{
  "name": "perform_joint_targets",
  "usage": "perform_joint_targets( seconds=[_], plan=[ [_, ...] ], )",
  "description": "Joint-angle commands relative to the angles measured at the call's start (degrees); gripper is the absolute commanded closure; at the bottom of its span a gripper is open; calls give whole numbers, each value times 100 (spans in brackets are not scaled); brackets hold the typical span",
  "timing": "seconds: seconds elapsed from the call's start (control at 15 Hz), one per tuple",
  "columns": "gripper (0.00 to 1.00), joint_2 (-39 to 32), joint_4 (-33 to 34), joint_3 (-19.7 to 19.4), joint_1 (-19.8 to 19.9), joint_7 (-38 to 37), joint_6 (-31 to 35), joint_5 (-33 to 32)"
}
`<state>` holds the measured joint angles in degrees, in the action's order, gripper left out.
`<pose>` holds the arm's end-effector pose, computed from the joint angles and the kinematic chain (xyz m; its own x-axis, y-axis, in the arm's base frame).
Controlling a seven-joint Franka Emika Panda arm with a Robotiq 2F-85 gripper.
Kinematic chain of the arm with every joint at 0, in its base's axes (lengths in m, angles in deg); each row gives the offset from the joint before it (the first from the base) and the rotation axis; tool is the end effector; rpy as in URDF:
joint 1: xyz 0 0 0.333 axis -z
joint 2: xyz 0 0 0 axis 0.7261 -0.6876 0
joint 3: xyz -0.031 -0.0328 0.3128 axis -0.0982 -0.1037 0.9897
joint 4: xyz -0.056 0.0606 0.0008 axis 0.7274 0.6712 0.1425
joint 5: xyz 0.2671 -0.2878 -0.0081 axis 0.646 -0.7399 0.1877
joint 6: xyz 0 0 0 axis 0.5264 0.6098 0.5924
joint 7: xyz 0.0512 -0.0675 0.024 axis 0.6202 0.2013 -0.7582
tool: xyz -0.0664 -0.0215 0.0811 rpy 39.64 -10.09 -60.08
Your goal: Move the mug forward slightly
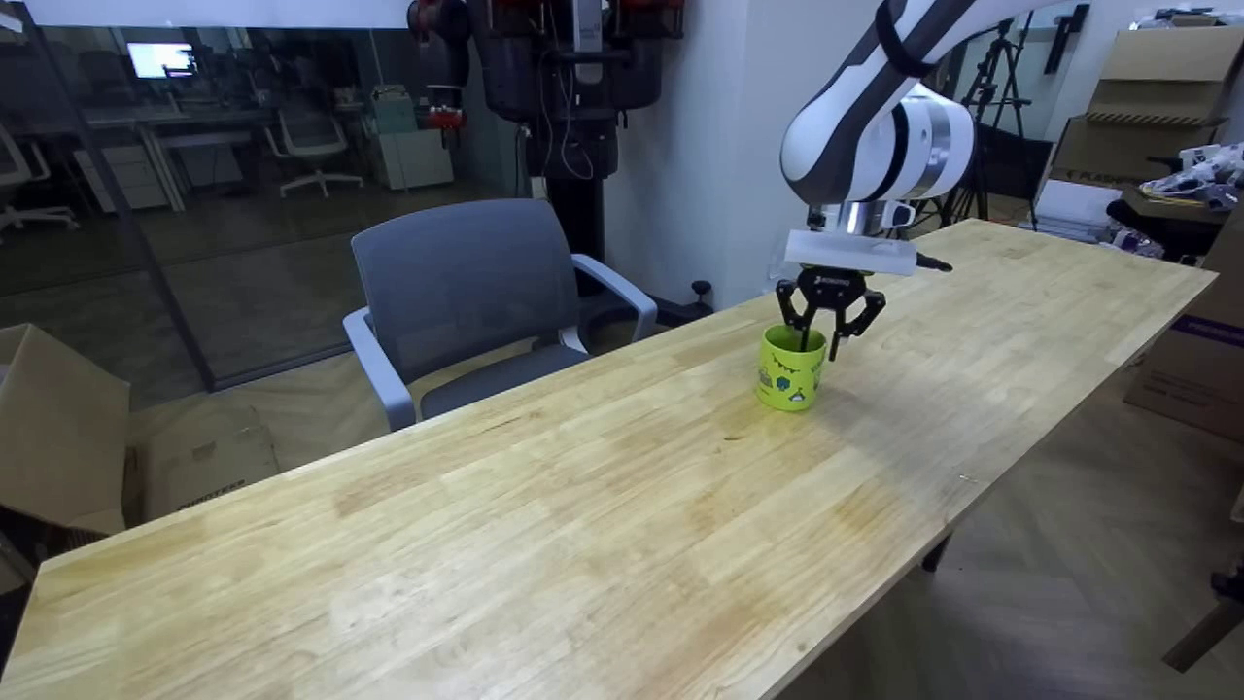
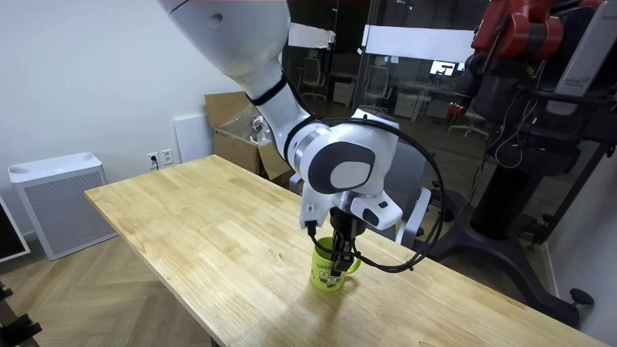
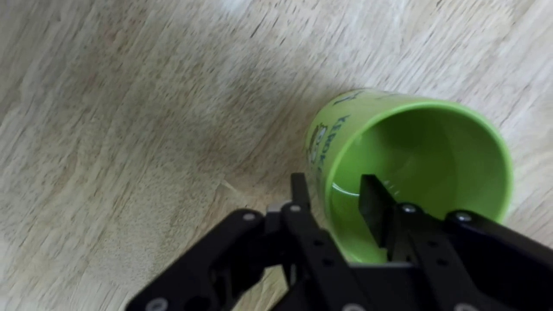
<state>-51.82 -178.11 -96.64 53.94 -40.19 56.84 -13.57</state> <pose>0.6298 -0.1935 0.1429 0.5283 -0.8480 -0.0432 -0.8490 -0.5281 -0.0168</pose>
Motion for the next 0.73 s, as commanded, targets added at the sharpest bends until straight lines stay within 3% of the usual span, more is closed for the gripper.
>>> perform_joint_targets(
  seconds=[0.0, 0.33, 0.67],
  plan=[
    [30, 136, -49, -194, -227, -372, 87, -42],
    [1, 476, -379, -307, -440, -515, 523, -72],
    [0, 446, -267, -132, -309, -294, 471, 7]
  ],
)
